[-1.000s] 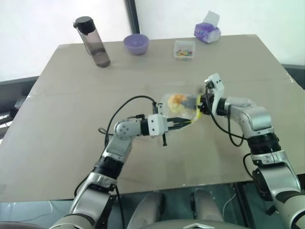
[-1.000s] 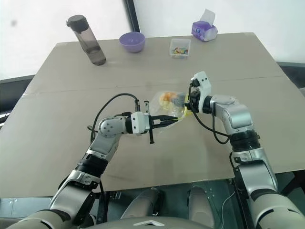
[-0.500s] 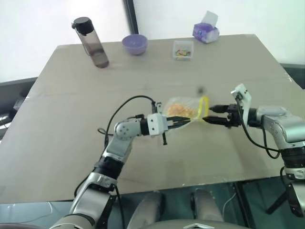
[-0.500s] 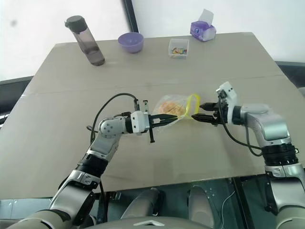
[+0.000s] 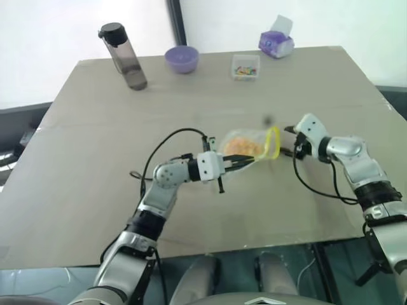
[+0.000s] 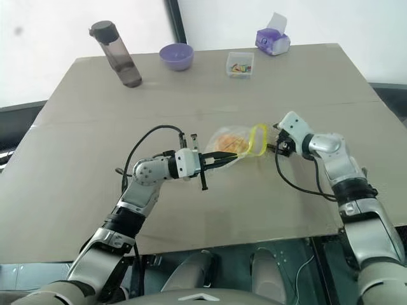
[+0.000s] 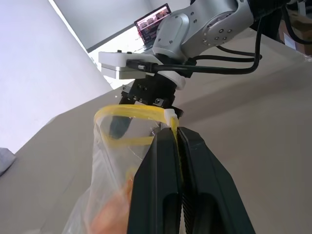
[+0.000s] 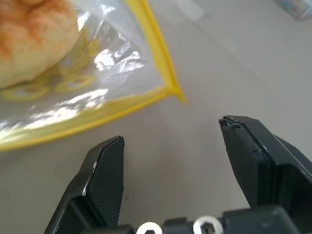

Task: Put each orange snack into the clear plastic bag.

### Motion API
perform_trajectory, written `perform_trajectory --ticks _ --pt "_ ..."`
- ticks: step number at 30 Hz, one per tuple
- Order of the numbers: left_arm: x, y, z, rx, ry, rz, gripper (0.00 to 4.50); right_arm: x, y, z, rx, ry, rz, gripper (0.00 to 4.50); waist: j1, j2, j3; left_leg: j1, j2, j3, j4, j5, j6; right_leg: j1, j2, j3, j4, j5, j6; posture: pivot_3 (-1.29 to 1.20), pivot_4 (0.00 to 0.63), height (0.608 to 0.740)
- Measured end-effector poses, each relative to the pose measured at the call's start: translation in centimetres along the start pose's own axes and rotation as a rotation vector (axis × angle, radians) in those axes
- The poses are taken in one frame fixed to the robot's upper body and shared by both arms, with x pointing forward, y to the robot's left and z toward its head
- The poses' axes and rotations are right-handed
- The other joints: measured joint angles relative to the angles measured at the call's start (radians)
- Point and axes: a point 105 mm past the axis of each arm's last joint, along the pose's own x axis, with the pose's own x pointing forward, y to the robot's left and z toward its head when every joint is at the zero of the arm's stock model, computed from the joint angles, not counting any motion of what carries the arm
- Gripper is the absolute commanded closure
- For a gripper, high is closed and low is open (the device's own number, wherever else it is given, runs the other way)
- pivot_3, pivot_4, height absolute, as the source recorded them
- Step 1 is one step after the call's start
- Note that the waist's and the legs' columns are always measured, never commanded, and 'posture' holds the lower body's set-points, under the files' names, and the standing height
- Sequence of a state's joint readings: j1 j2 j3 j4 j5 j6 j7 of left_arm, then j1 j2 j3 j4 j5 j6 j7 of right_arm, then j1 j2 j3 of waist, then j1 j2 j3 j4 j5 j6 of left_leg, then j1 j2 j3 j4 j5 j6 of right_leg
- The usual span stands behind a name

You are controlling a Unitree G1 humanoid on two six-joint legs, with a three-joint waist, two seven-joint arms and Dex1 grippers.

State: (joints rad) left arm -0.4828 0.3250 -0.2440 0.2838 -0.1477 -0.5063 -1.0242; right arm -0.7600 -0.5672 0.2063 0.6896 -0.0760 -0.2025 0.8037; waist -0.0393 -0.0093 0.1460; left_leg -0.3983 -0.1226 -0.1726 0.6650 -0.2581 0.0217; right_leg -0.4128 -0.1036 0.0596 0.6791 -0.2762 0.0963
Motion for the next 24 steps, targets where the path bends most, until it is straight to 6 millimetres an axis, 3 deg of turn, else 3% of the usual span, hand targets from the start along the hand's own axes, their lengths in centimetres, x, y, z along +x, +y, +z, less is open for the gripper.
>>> perform_trajectory --ticks 7,10,15,16,24 --pt "-0.1 -0.1 0.0 0.003 0.007 0.004 4.5 0.5 -0.2 1.0 -0.123 -0.077 0.035 1.03 -0.004 0.0 0.0 0.0 0.0 -0.001 0.0 0.0 0.0 0.0 0.0 -0.001 0.0 0.0 0.0 0.0 0.15 0.74" --pt "-0.2 -0.1 0.0 0.004 0.008 0.004 4.5 0.6 0.3 1.1 -0.144 -0.09 0.059 1.81 -0.005 0.0 0.0 0.0 0.0 -0.001 0.0 0.0 0.0 0.0 0.0 -0.001 0.0 0.0 0.0 0.0 0.15 0.74" --pt "-0.2 -0.1 0.1 0.009 0.008 0.011 4.5 0.6 0.9 1.4 -0.183 -0.116 0.096 4.28 -0.005 0.0 0.0 0.0 0.0 -0.001 0.0 0.0 0.0 0.0 0.0 -0.001 0.0 0.0 0.0 0.0 0.15 0.74" --pt "-0.3 -0.1 0.0 0.009 0.009 0.011 4.5 0.6 0.9 1.5 -0.187 -0.12 0.101 4.46 -0.005 0.0 0.0 0.0 0.0 -0.001 0.0 0.0 0.0 0.0 0.0 -0.001 0.0 0.0 0.0 0.0 0.15 0.74" --pt "-0.4 0.1 -0.1 0.017 0.022 0.017 4.5 0.0 0.6 1.4 -0.207 -0.109 0.119 4.46 -0.004 0.0 0.0 0.0 0.0 -0.001 0.0 0.0 0.0 0.0 0.0 -0.001 0.0 0.0 0.0 0.0 0.15 0.74"
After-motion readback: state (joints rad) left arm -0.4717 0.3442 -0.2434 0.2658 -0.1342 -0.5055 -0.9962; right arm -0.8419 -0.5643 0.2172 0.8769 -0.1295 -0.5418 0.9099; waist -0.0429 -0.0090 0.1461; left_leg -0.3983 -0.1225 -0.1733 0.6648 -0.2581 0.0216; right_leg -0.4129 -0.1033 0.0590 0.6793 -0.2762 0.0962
